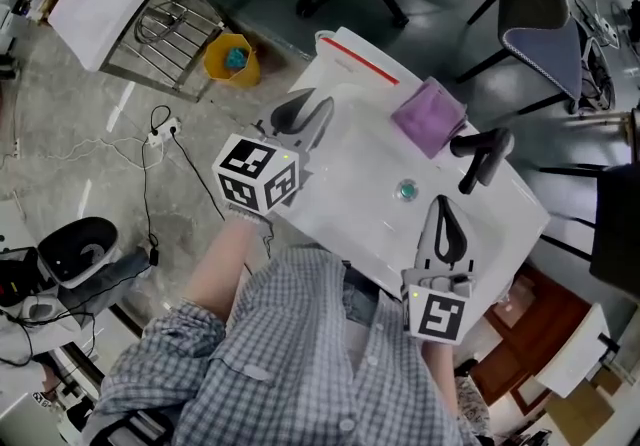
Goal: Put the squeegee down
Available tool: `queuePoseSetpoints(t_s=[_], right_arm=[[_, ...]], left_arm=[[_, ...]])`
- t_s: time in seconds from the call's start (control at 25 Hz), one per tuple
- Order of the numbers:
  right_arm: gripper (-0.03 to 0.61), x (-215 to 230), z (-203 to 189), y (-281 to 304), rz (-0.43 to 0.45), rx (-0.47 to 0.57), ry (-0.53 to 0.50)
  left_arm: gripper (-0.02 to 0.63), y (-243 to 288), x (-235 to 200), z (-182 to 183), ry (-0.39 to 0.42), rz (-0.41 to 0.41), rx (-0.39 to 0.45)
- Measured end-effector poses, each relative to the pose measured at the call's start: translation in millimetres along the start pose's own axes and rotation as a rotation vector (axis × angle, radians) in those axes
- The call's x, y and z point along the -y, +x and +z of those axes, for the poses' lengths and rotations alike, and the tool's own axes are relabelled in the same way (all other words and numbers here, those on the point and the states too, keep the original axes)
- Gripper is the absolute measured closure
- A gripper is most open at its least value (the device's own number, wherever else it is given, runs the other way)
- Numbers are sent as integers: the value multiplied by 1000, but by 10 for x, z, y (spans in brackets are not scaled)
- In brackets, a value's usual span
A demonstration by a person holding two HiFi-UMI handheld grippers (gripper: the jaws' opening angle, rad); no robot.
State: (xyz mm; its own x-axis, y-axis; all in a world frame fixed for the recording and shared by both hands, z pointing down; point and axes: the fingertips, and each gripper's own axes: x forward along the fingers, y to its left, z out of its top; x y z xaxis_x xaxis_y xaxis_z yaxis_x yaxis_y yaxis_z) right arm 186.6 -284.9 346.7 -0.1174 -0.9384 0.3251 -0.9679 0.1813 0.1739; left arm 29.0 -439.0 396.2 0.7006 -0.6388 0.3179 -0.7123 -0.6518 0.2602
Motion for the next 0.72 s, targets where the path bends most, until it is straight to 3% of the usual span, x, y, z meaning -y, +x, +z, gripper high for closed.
queuePoseSetpoints(t_s=[0.72], right_arm=[[569,23,-188,99,12,-23,79]], left_arm=[[513,529,-335,-361,44,59,-160]])
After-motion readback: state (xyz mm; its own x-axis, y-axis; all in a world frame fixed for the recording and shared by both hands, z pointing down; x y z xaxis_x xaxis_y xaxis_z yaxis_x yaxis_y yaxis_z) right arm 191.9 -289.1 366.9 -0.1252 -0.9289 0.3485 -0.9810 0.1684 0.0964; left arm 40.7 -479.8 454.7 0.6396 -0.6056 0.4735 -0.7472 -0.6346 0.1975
